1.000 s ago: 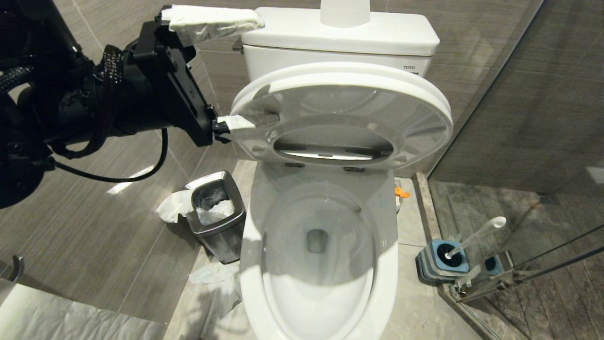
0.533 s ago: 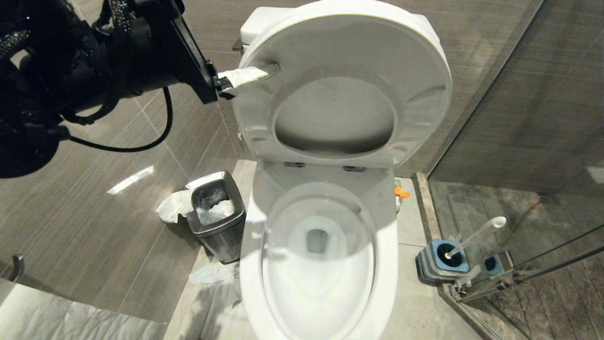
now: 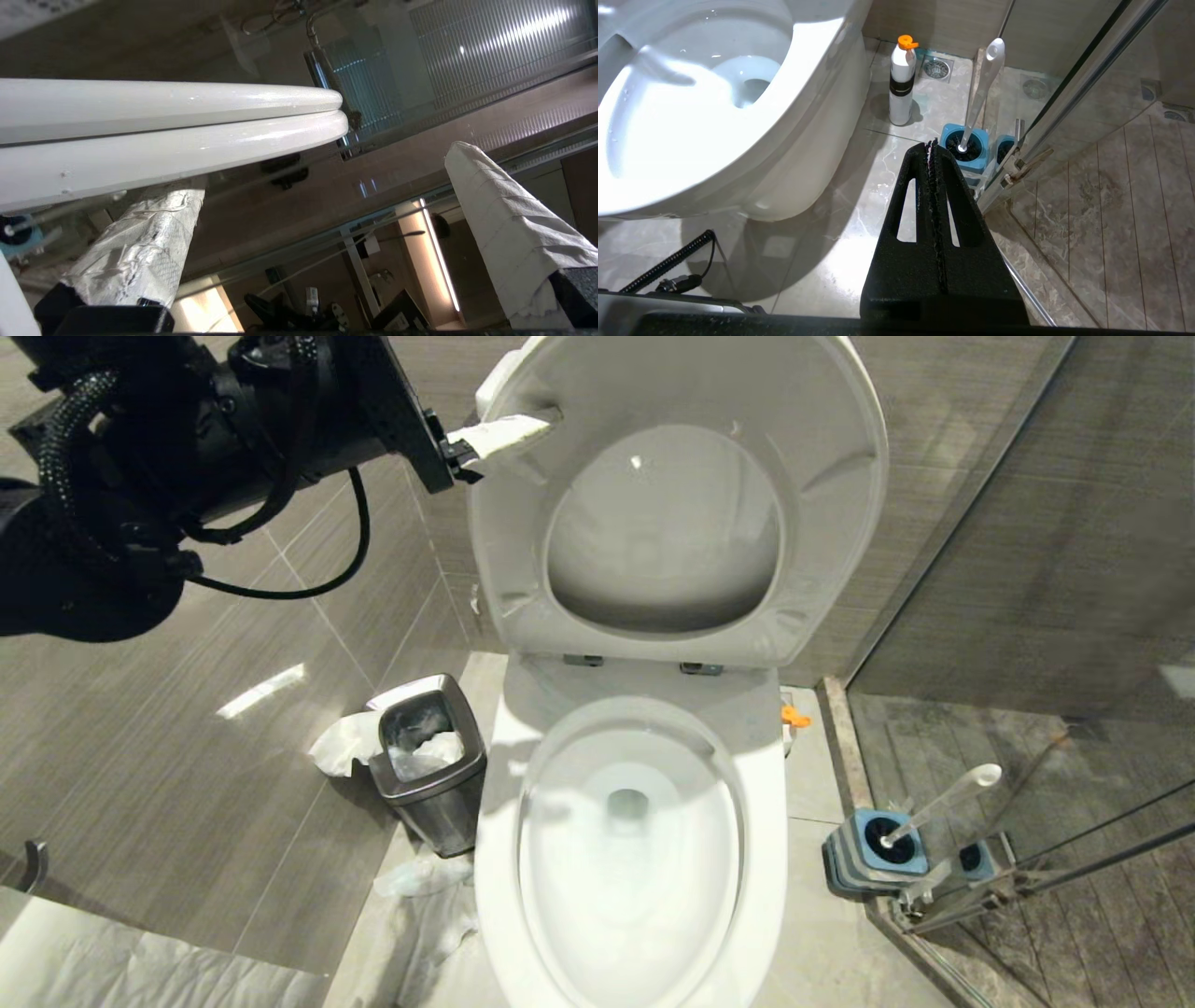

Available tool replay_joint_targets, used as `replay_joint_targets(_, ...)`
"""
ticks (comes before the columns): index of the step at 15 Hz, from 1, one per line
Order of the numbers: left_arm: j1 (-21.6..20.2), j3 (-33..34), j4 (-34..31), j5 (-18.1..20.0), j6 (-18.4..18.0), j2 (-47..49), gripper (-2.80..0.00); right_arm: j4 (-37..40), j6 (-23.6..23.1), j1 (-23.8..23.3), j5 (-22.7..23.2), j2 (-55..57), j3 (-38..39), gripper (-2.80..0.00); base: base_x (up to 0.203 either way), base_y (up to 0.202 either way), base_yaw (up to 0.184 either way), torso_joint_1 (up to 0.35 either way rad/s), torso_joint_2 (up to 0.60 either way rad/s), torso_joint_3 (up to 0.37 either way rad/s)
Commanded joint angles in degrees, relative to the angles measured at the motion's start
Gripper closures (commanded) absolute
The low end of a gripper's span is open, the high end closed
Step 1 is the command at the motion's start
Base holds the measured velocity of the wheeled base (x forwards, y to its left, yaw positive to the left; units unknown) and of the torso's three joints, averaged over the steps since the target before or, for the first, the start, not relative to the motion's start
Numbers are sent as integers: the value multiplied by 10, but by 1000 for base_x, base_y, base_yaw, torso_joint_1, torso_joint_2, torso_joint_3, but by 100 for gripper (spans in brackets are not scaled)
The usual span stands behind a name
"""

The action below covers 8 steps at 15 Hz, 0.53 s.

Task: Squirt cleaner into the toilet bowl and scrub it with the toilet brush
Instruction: Use the left hand to lift the toilet lid slightly

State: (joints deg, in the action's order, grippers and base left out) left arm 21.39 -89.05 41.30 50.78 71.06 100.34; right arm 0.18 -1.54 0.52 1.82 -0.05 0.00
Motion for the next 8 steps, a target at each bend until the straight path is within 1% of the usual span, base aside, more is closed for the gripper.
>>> replay_joint_targets(1,3,-39,17,-13,3,39,-280,0,0,0,0,0,0,0,0,0,0,0,0,0)
replay_joint_targets(5,3,-113,51,-43,-11,96,-280,0,0,0,0,0,0,0,0,0,0,0,0,0)
replay_joint_targets(8,2,-129,55,-58,-85,122,-280,0,0,0,0,0,0,0,0,0,0,0,0,0)
